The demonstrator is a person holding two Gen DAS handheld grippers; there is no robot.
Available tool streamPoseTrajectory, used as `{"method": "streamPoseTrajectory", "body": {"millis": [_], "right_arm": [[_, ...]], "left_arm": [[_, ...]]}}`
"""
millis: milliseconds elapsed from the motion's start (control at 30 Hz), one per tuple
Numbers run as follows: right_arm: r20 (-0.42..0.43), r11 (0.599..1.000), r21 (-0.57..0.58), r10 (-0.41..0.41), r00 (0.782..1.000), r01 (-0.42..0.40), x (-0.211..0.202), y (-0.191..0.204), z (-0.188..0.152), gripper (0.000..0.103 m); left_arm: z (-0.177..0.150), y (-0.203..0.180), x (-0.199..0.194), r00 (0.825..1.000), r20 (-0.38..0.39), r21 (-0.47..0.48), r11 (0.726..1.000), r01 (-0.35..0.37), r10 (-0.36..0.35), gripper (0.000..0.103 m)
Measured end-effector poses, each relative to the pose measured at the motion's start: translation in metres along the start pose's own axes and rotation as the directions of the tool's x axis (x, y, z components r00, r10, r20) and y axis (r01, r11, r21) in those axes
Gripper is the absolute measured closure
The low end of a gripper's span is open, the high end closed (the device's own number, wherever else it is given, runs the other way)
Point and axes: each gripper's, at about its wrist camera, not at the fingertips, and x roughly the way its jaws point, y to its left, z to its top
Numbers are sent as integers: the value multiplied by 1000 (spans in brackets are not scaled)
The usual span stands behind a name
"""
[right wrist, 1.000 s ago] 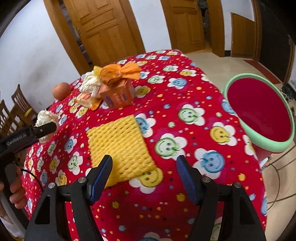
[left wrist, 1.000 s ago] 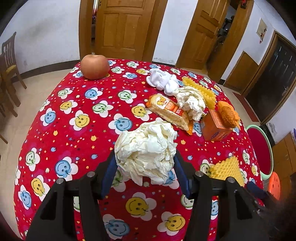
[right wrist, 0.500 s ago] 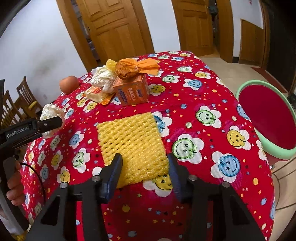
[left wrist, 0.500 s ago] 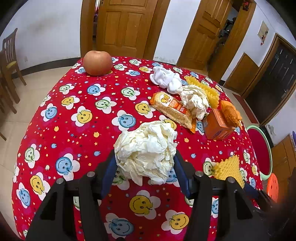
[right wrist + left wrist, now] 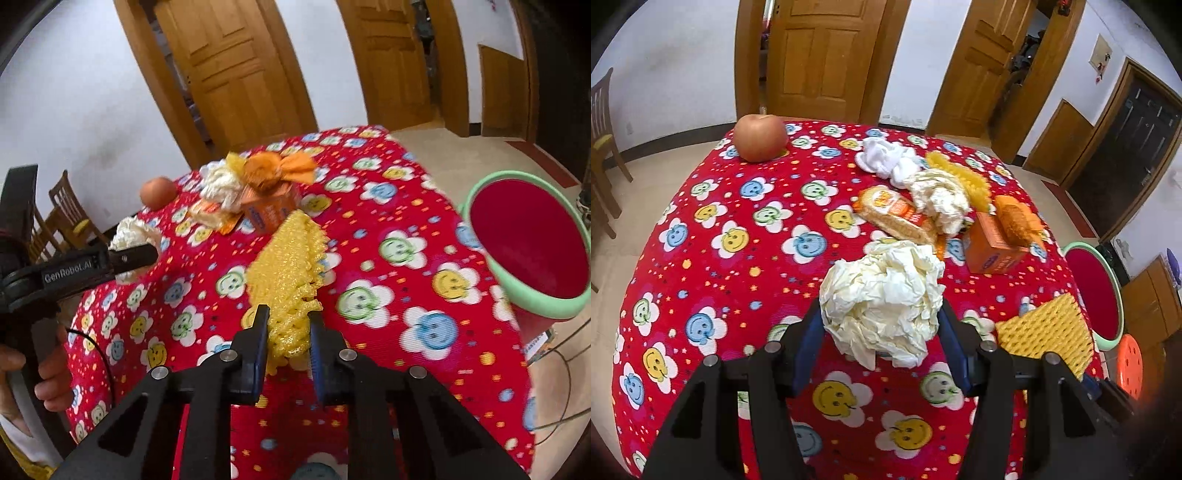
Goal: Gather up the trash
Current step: 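Grasp the yellow foam net with the right gripper and lift it, then drop the foam net into the bucket with the right gripper while the left gripper drops the tissue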
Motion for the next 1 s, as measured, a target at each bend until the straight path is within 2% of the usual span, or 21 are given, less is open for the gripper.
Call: {"method": "streamPoseTrajectory", "body": {"millis": [333, 600, 800, 1000], "right_arm": [[88, 995, 68, -72, 994, 66, -35, -39, 11, 83], [138, 977, 149, -170, 976, 149, -56, -85, 23, 83], [146, 951, 212, -260, 955, 226, -61, -125, 29, 83], [115, 915, 273, -338, 934, 297, -54, -167, 31, 81]], "left_arm": [[2, -36, -5, 999, -6, 60, 997, 52, -51, 44], [4, -78, -2, 994, -26, 135, 985, 106, -103, 44], [5, -112, 5, 989, -51, 186, 971, 148, -141, 44], [5, -141, 12, 984, -73, 229, 957, 178, -165, 44]]}}
